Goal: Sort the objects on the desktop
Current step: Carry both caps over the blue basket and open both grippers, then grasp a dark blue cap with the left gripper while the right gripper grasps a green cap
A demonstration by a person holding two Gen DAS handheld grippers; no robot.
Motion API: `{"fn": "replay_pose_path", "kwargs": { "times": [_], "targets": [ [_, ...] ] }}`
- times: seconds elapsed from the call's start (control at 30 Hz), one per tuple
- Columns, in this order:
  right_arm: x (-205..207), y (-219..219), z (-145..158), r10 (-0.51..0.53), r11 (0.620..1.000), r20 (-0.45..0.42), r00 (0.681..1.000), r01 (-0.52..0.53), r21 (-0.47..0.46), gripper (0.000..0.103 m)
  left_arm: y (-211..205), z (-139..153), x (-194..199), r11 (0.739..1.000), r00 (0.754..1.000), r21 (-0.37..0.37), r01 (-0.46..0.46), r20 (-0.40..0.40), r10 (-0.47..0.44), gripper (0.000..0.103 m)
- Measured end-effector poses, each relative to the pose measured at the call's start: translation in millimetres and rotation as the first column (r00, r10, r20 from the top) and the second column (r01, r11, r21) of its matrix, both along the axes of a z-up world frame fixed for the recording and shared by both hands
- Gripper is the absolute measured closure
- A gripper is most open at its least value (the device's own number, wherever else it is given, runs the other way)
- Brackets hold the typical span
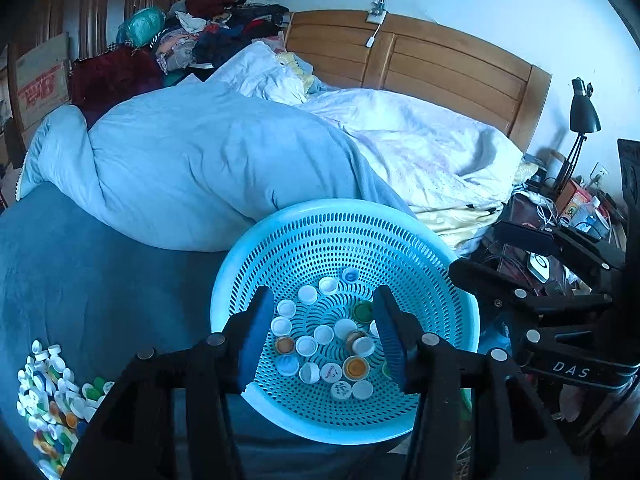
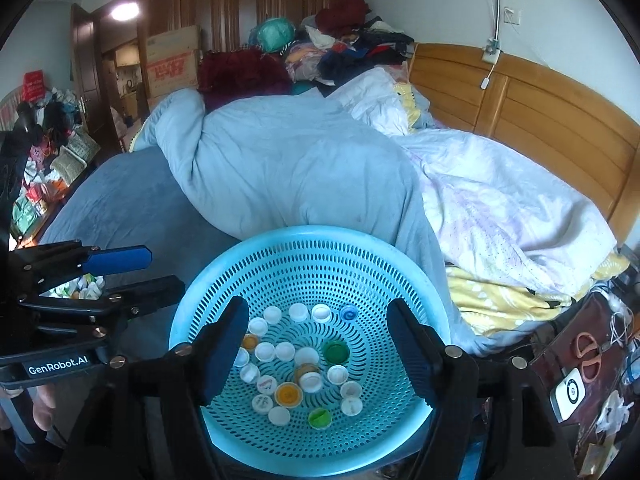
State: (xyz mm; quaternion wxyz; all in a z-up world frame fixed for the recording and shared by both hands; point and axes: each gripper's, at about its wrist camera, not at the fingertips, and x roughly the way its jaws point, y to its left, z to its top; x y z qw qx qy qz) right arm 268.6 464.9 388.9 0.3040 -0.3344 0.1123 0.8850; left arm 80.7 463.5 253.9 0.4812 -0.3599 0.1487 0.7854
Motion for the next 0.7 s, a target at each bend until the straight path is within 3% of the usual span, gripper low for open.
{"fn": "replay_pose_path", "kwargs": {
  "times": [0.13,0.23,0.33,0.37,0.47,0.53,0.6,0.7],
  "targets": [
    [0,-17,7,0.046,0.999,-0.074,0.996,-0.045,0.007,0.026,-30,6,2,0.999,0.999,0.047,0.022,-0.034,-0.02,0.058],
    [-2,-48,3,0.121,0.993,-0.134,0.983,-0.119,0.025,0.026,-99,-1,-8,0.994,0.998,0.112,-0.016,-0.064,0.024,0.058],
    [-10,-80,-15,0.193,0.981,-0.172,0.966,-0.194,0.01,0.026,-200,-25,-31,0.971,0.981,0.163,-0.173,-0.056,0.184,0.058],
    [-14,-89,-22,0.211,0.977,-0.173,0.962,-0.214,0.0,0.026,-247,-39,-38,0.952,0.961,0.168,-0.256,-0.06,0.269,0.058],
    [-32,-121,-47,0.289,0.954,-0.16,0.944,-0.298,-0.035,0.026,-344,-80,-43,0.893,0.896,0.11,-0.436,-0.047,0.443,0.057],
    [-45,-140,-61,0.334,0.937,-0.146,0.931,-0.345,-0.054,0.026,-402,-115,-42,0.84,0.84,0.024,-0.542,-0.019,0.542,0.057],
    [-58,-157,-76,0.37,0.919,-0.133,0.92,-0.383,-0.091,0.026,-447,-149,-38,0.804,0.803,-0.063,-0.592,0.037,0.594,0.058],
    [-78,-181,-96,0.423,0.891,-0.107,0.9,-0.434,-0.13,0.026,-477,-181,-29,0.796,0.793,-0.142,-0.589,0.089,0.603,0.058]
  ]
}}
